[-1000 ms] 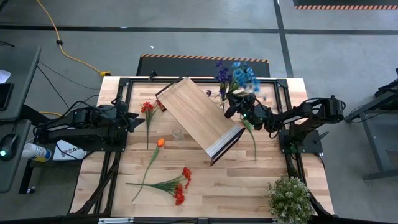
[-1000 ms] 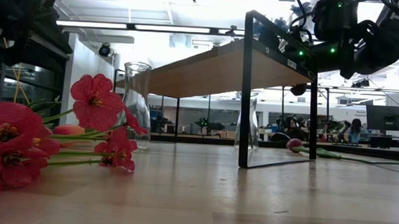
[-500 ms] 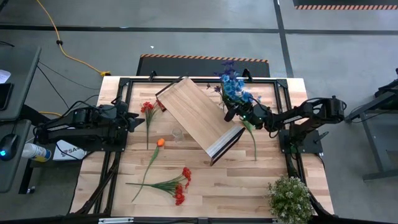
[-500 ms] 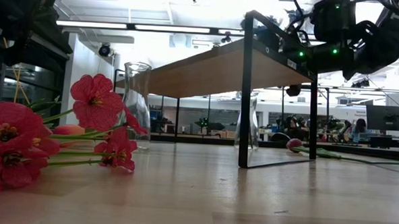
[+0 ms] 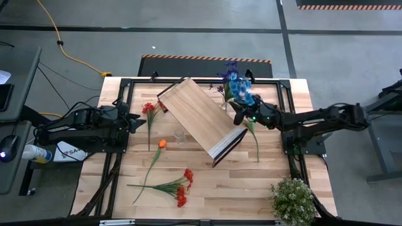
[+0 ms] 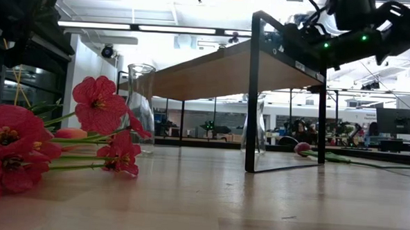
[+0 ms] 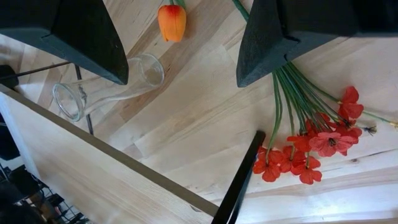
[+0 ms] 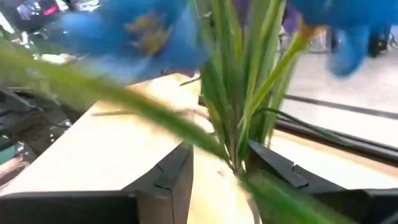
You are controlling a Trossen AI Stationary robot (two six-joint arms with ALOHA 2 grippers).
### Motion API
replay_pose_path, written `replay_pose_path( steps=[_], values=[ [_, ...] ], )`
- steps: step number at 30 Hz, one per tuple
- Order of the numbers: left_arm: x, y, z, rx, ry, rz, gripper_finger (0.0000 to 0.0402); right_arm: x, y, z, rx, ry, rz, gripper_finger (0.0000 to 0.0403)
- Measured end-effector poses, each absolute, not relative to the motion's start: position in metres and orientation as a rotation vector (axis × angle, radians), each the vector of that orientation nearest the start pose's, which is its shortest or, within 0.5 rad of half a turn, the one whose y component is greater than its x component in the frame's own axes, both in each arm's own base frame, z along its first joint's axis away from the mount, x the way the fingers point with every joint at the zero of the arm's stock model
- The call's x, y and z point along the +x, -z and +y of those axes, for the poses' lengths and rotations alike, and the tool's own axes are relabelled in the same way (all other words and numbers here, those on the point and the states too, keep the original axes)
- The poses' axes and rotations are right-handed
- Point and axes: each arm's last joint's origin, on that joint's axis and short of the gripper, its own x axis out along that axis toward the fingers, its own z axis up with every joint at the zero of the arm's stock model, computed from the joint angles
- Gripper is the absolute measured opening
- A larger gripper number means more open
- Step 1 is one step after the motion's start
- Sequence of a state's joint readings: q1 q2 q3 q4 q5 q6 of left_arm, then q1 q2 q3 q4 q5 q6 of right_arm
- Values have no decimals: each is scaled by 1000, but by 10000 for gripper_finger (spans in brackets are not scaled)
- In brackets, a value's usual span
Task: Pick and place flowers into a vace then onto a shelf
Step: Put the blue flowers into the top transparent vase
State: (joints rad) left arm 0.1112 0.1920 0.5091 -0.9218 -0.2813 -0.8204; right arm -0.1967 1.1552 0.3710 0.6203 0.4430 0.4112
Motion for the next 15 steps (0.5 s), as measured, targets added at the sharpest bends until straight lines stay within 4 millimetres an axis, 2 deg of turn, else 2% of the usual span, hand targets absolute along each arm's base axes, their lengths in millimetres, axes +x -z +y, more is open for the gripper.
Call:
replay_pose_path(
  steps=[9,15],
  values=[
    [53,-234,14,-736,-598,397,333,206,-211,-53,354,646,10,174],
    [55,-237,14,-740,-589,371,333,199,-215,-51,347,624,33,181]
  ],
)
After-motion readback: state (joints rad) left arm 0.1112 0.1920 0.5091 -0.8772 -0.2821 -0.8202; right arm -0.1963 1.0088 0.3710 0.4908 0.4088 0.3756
